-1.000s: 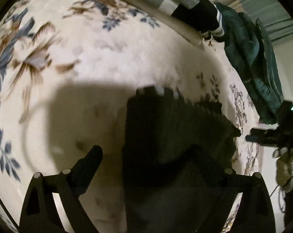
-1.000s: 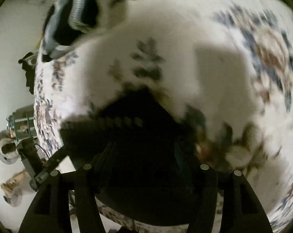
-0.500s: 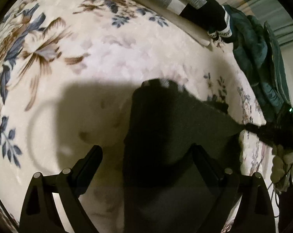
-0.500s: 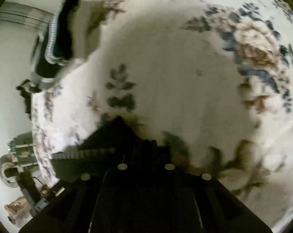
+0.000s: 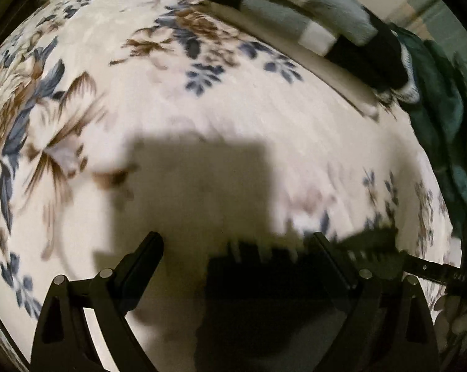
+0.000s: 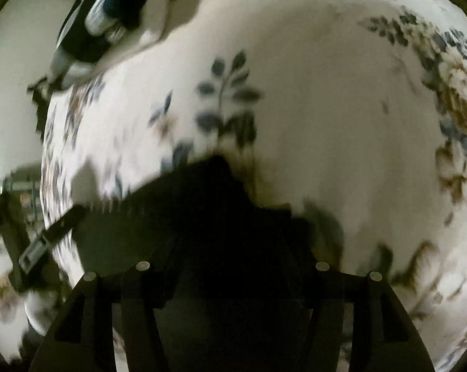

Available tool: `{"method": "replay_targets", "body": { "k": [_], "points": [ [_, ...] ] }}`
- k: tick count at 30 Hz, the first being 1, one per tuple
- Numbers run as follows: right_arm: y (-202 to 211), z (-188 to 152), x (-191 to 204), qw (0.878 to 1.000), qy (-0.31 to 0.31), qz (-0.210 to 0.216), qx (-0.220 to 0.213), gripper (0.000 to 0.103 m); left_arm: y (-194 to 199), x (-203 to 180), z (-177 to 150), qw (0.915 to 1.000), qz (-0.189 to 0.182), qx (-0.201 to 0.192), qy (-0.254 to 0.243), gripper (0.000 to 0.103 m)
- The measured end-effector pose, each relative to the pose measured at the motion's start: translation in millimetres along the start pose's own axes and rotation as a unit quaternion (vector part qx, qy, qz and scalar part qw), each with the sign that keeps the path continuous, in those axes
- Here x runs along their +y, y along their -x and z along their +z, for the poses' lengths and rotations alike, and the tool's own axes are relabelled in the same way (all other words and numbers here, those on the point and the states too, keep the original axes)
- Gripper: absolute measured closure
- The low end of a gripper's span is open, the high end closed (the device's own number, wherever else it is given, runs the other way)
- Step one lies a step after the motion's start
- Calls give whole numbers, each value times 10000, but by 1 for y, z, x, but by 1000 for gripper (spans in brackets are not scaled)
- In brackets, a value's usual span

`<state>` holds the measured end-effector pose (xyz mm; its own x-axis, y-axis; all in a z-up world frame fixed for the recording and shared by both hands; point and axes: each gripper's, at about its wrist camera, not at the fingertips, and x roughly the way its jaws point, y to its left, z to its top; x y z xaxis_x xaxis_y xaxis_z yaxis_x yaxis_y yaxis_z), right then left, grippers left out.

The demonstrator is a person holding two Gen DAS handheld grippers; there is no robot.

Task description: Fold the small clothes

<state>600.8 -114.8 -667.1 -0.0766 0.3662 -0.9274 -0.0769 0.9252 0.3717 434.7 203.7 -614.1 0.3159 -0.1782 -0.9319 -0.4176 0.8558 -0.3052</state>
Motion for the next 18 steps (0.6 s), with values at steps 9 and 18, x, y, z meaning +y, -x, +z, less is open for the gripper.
{"method": "replay_targets", "body": {
  "k": [9, 18],
  "points": [
    [50, 5, 67, 9954, 867, 414, -61, 43, 67, 48, -38, 9975, 281, -556, 331, 9],
    [-22, -1, 247, 9496, 2796, 934, 1061, 48, 71, 84, -107, 9936, 419, -385, 978, 9]
  ]
}}
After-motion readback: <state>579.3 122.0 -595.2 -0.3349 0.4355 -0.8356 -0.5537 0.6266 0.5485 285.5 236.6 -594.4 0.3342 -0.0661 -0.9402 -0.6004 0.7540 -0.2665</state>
